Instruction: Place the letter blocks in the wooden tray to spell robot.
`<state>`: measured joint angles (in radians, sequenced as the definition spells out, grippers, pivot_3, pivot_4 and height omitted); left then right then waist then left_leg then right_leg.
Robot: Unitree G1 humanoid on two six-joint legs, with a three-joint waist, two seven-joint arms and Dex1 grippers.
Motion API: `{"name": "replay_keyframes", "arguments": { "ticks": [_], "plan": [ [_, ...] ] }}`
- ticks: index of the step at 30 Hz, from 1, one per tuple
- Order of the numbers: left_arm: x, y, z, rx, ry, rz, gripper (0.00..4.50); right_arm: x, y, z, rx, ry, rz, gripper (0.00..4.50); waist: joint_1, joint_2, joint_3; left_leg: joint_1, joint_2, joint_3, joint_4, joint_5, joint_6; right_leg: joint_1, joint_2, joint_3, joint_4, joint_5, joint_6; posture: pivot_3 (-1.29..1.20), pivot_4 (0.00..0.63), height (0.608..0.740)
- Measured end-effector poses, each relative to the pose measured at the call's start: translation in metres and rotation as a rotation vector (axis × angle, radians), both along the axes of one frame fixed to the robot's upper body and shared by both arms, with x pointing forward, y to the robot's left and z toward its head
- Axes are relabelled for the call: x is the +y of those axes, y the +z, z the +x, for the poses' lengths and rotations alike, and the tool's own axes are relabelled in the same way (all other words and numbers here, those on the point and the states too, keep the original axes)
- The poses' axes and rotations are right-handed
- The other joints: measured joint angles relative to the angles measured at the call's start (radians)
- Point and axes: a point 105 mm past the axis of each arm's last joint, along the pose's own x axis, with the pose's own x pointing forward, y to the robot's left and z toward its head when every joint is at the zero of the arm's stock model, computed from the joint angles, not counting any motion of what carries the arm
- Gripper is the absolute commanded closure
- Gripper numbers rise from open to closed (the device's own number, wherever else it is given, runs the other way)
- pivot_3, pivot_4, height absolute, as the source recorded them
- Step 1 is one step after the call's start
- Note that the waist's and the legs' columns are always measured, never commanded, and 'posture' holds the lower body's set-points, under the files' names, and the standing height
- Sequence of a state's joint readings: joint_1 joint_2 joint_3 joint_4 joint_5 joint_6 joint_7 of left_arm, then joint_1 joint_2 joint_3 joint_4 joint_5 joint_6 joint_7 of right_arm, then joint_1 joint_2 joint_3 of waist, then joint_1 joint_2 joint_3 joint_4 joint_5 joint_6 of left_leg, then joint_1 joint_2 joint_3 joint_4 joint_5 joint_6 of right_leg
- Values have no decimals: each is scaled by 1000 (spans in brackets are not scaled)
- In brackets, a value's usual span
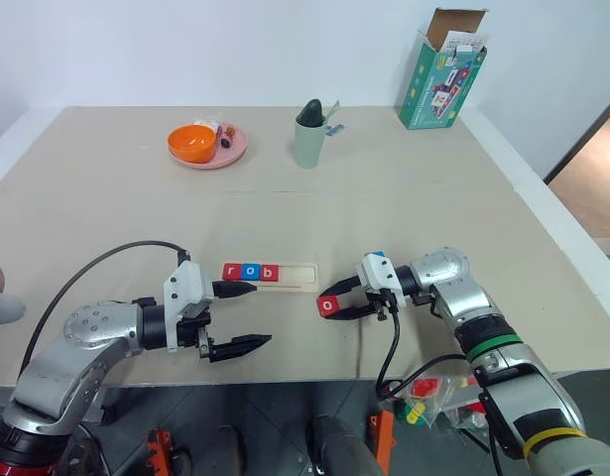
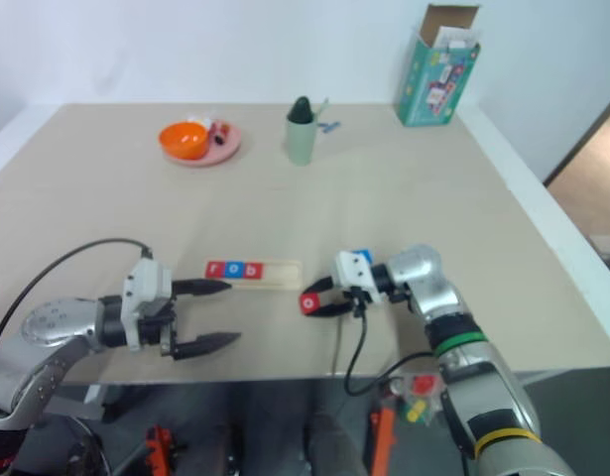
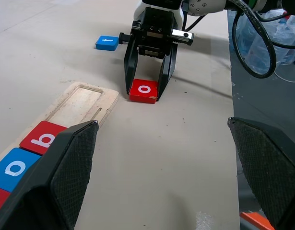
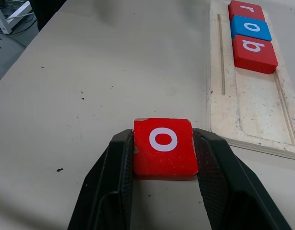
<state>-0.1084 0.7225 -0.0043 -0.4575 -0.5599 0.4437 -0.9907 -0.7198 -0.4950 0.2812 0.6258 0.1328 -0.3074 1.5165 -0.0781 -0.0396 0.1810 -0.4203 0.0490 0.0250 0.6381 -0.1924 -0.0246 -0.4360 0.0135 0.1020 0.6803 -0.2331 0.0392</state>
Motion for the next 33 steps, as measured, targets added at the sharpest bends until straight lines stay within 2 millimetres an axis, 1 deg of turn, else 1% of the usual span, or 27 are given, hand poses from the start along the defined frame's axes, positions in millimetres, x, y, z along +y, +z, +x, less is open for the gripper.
{"name": "replay_keyframes", "arguments": {
  "ticks": [2, 3, 4, 10, 12, 14, 17, 19, 21, 24, 27, 33],
  "plan": [
    [0, 0, 0, -2, 0, 3, 0, 0, 0, 0, 1, 1, 0, 2788, 0, 0, 0, 0, 0, 0, 0, 0, 0, 0, 0, 0, 0, 0, 0, 0, 150, 740],
    [0, 0, 0, -4, -1, 6, 0, 0, 0, 0, 1, 1, 0, 3187, 0, 0, 0, 0, 0, 0, 0, 0, 0, 0, 0, 0, 0, 0, 0, 0, 150, 740],
    [-1, 0, 1, -6, -2, 8, 0, 0, 0, 0, 1, 2, 0, 3264, 0, 0, 0, 0, 0, 0, 0, 0, 0, 0, 0, 0, 0, 0, 0, 0, 150, 740],
    [-1, 0, 2, -4, 5, 2, 0, -2, 1, -6, 34, -13, 14, 3265, 0, 0, 0, 0, 0, 0, 0, 0, 0, 0, 0, 0, 0, 0, 0, 0, 150, 740],
    [2, -2, 4, 2, 22, -9, 0, 2, 10, -7, 58, -27, 38, 3265, -1, 1, 0, 0, 0, 1, 0, 0, 0, -1, 0, 1, 1, 0, 0, 0, 150, 740],
    [6, -4, 6, 8, 53, -23, 0, 9, 27, -6, 95, -59, 88, 3265, -2, 1, 0, 0, 1, 0, 0, 0, 0, -1, 1, 0, 1, 1, 0, 0, 150, 740],
    [14, -9, 11, 18, 95, -25, 0, 28, 52, 5, 113, -118, 142, 3265, -2, 1, 0, 1, 2, -1, 0, 1, 0, -1, 2, -1, 2, 2, -2, 0, 150, 740],
    [17, -11, 13, 15, 110, -22, 0, 39, 61, 12, 102, -143, 143, 3265, -1, 0, 0, 1, 2, -1, 0, 1, 0, -1, 2, -1, 2, 1, -4, 0, 150, 740],
    [18, -10, 13, 6, 113, -19, 0, 47, 59, 18, 74, -164, 102, 3265, 0, 0, 0, 0, 2, 0, 0, 1, 0, -1, 2, -1, 1, 1, -4, 0, 150, 740],
    [19, -11, 14, 4, 118, -18, 0, 54, 43, 29, 70, -210, 45, 3265, 0, 0, 0, -1, 2, 1, 0, 1, 0, -2, 1, 0, 1, 1, -2, 0, 150, 740],
    [19, -11, 14, 3, 123, -17, 0, 59, 30, 32, 83, -225, 8, 3265, 0, 0, 0, -3, 1, 1, 0, 1, 0, -4, 1, 0, 1, 1, 0, 0, 150, 740],
    [21, -10, 16, -4, 144, -24, 0, 62, 28, 40, 58, -238, -13, 3265, 0, 0, 0, -3, 1, 0, -1, 1, 0, -4, 1, -1, 1, 1, 0, 0, 150, 740]
  ]
}}
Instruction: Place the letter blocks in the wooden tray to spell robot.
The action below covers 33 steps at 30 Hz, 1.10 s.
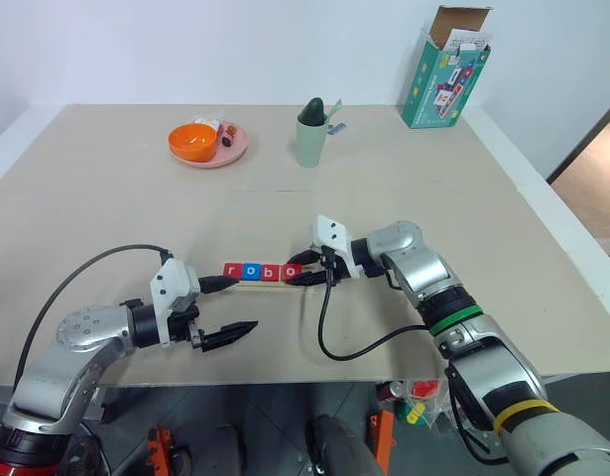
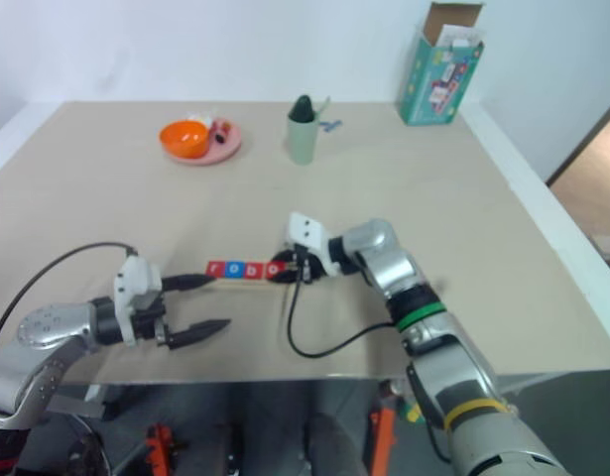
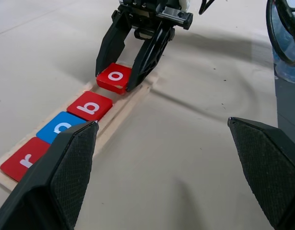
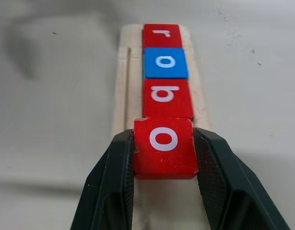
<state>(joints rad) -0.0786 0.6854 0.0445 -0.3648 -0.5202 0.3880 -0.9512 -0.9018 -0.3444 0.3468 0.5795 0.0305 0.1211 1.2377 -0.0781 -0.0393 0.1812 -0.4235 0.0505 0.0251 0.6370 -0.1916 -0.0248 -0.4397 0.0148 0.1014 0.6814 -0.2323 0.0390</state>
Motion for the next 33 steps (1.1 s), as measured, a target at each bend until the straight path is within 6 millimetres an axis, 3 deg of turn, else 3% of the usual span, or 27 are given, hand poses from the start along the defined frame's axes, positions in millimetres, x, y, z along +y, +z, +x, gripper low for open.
{"name": "replay_keyframes", "arguments": {
  "ticks": [25, 27, 33],
  "plan": [
    [2, -5, -2, -16, 15, 21, 0, 9, -5, 9, 9, -8, -14, 3265, -1, 0, 0, 1, 0, 0, 0, 0, 0, 0, 0, 0, 0, 1, -1, 0, 150, 740],
    [2, -6, -2, -16, 15, 22, 0, 10, -5, 9, 14, -10, -14, 2227, -1, 0, 0, 1, 1, 0, 0, 0, 0, 0, 0, 0, 0, 1, -2, 0, 150, 740],
    [2, -6, 0, -16, 16, 26, 0, 11, -4, 11, 28, -26, -4, 297, -1, 0, 0, 1, 1, 1, 1, 0, 0, 0, 0, 0, 0, 2, -2, 0, 150, 740]
  ]
}}
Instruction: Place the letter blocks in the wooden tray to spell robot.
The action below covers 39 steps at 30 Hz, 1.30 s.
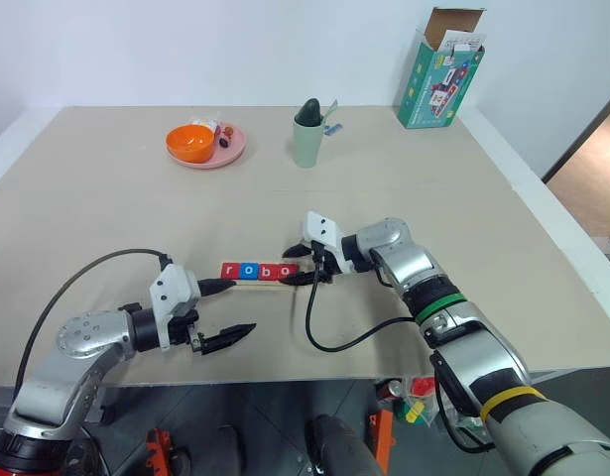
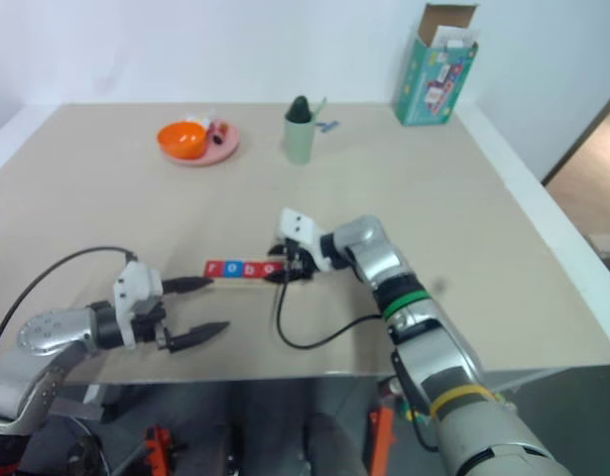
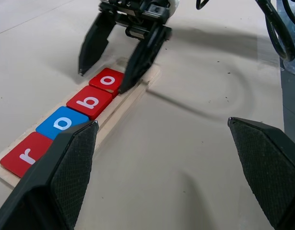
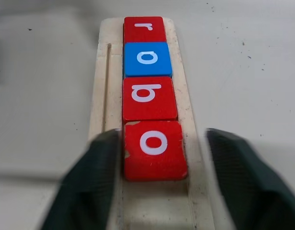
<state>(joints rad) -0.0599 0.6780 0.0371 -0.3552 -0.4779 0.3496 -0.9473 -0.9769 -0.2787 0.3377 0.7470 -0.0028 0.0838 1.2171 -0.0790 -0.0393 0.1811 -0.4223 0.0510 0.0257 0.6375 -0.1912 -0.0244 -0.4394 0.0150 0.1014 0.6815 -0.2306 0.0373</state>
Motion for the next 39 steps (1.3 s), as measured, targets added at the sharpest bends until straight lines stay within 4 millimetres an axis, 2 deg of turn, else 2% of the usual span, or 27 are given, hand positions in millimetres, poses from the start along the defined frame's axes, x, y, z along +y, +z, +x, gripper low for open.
{"name": "replay_keyframes", "arguments": {
  "ticks": [1, 2, 5, 6, 9, 11, 13, 14, 16, 19, 25, 29, 32, 35, 39],
  "plan": [
    [0, 0, 1, 0, 1, 0, 0, 0, 1, 0, 4, -5, 5, 23, 0, 0, 0, 0, 0, 0, 0, 0, 0, 0, 0, 0, 0, 0, 0, 0, 150, 740],
    [0, 0, 1, 0, 2, 1, 0, 0, 4, 1, 5, -12, 18, 23, 0, 0, 0, 0, 0, 0, 0, 0, 0, 0, 0, 0, 0, 0, 0, 0, 150, 740],
    [0, 2, 3, -12, -4, 7, 0, -1, 32, 6, -28, -71, 118, 23, 0, 0, 0, -2, 0, -1, -1, 0, 0, -1, 0, 0, 0, -1, 1, 0, 150, 740],
    [-1, 3, 3, -19, -15, 10, 0, -6, 48, 7, -46, -120, 177, 23, 1, 0, 0, -2, 0, -1, -1, 0, 0, -1, 0, 0, 0, -1, 1, 0, 150, 740],
    [-4, 5, 2, -31, -37, 18, 0, -24, 77, 11, -111, -282, 307, 23, 5, 0, 0, -2, 0, -2, -2, 0, 0, -1, -1, -1, 0, -2, 2, 0, 150, 740],
    [-8, 8, 1, -44, -56, 25, 0, -44, 86, 14, -170, -456, 380, 23, 8, 0, 0, -3, -1, -2, -2, -1, -1, -1, -1, -1, 0, -3, 2, 0, 150, 740],
    [-12, 13, 1, -65, -75, 27, 0, -69, 81, 13, -258, -680, 400, 23, 11, -1, -1, -3, -1, -3, -2, -1, -1, -1, -2, -2, 0, -4, 2, 0, 150, 740],
    [-13, 16, 2, -75, -81, 30, 0, -79, 71, 12, -271, -782, 403, 23, 10, -2, -1, -3, -1, -3, -2, -1, -2, -1, -2, -2, 0, -4, 2, 0, 150, 740],
    [-17, 21, 3, -90, -103, 34, 0, -103, 37, 5, -267, -1025, 346, 23, 9, -1, -1, -3, -2, -2, -2, -1, -2, -2, -2, -1, 0, -4, 2, 0, 150, 740],
    [-19, 23, 3, -96, -115, 35, 0, -122, 14, -2, -247, -1180, 275, 23, -3, 0, 0, -2, -2, 2, -2, -1, -2, -2, -2, 3, 0, -2, 3, 0, 150, 740],
    [-23, 22, 2, -89, -131, 33, 0, -126, 5, -11, -236, -1273, 273, 23, -6, 0, 0, -1, -2, 1, -1, 1, -1, -1, -1, 3, 0, -2, 0, 0, 150, 740],
    [-25, 22, 2, -88, -140, 33, 0, -126, -9, -15, -164, -1295, 263, 23, -6, 0, -1, -1, -2, 1, -1, 1, -1, -1, -1, 3, 0, -2, 1, 0, 150, 740],
    [-26, 22, 2, -89, -145, 34, 0, -125, -11, -17, -142, -1302, 265, 23, -6, 0, -1, -1, -2, 0, -2, 1, -1, -1, -1, 2, 0, -2, 2, 0, 150, 740],
    [-27, 21, 2, -85, -151, 36, 0, -123, -13, -18, -125, -1309, 282, 860, -6, -1, -1, -1, -2, 0, -2, 1, -1, -1, -1, 2, 0, -2, 2, 0, 150, 740],
    [-28, 21, 1, -86, -154, 37, 0, -120, -15, -23, -94, -1302, 295, 2286, -5, -1, -1, -1, -2, 0, -2, 1, -1, -1, -1, 2, 0, -2, 2, 0, 150, 740]
  ]
}}
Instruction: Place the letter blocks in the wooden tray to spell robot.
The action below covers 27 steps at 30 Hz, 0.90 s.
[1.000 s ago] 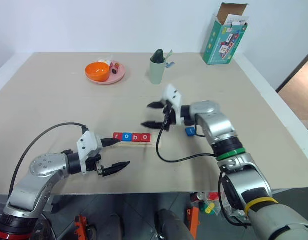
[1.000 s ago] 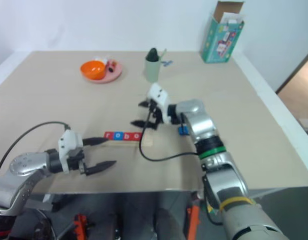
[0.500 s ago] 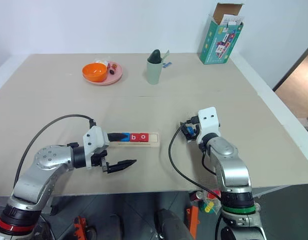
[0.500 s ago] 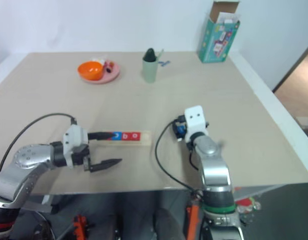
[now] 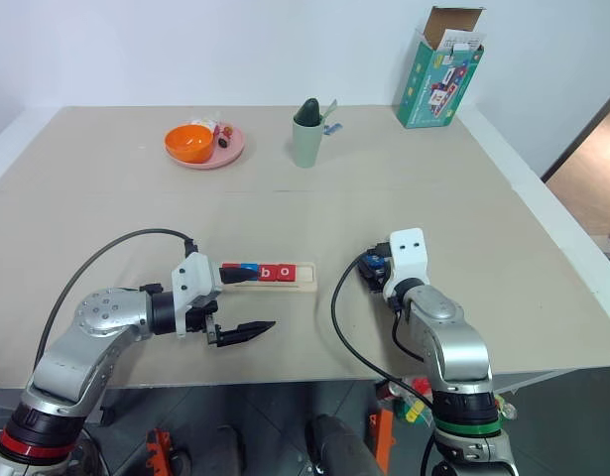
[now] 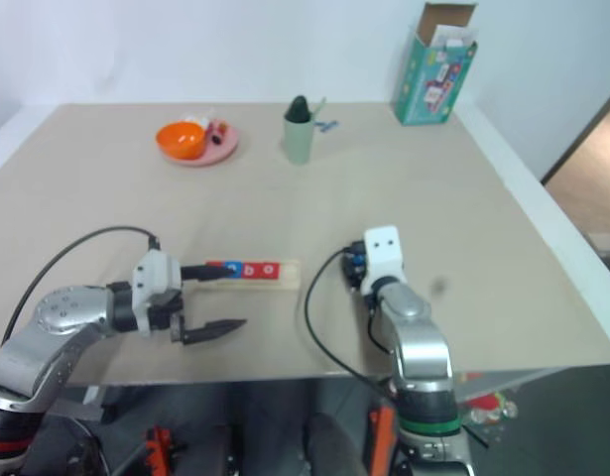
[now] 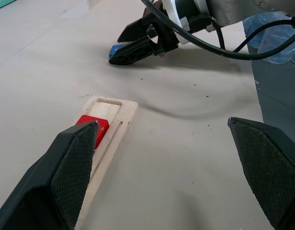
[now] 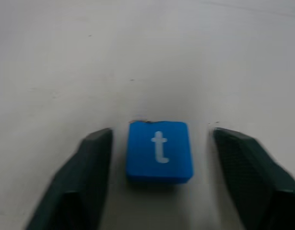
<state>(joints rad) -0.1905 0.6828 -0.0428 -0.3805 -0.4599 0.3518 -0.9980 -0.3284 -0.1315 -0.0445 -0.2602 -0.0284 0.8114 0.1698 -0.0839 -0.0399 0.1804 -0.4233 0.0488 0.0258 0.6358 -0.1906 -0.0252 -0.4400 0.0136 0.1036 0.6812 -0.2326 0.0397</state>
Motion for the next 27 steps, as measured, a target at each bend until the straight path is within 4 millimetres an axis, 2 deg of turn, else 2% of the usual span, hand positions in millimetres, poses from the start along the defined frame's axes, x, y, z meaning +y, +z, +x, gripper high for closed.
{"name": "replay_keyframes", "arguments": {
  "ticks": [3, 10, 16, 20, 24, 27],
  "plan": [
    [0, -1, 0, 2, -4, 6, 0, 3, -3, -15, 12, 15, 31, 3265, 3, 0, 0, 0, 0, -1, 0, 0, 0, 0, 0, 0, 0, -1, 0, 0, 150, 740],
    [1, -7, -2, 13, -5, 25, 0, 8, -7, -42, 41, 72, 52, 3294, 4, 0, 0, 0, 0, -1, 0, 0, 0, 0, 0, 0, 0, -3, -4, 0, 150, 740],
    [2, -9, -2, 19, -3, 29, 0, 19, -3, -65, 57, 212, 16, 3294, 3, 0, 0, 0, 0, 0, 0, 0, 0, 0, -1, 0, 0, -3, -4, 0, 150, 740],
    [2, -9, -2, 21, -1, 29, 0, 28, 2, -66, 44, 250, 26, 3294, 3, 0, 0, 0, 0, 0, 0, 0, 0, 0, 0, 0, 0, -3, -4, 0, 150, 740],
    [2, -11, -3, 25, 2, 28, 0, 32, 11, -57, 13, 247, 22, 3294, 3, 0, 0, 0, 0, 0, 1, 0, 0, 0, -1, 0, 0, -3, -4, 0, 150, 740],
    [3, -12, -3, 31, 5, 28, 0, 35, 9, -53, 24, 237, 22, 3294, 4, 0, 0, 0, 0, 0, 0, 0, 0, 0, -1, 0, 0, -3, -4, 0, 150, 740]
  ]
}}
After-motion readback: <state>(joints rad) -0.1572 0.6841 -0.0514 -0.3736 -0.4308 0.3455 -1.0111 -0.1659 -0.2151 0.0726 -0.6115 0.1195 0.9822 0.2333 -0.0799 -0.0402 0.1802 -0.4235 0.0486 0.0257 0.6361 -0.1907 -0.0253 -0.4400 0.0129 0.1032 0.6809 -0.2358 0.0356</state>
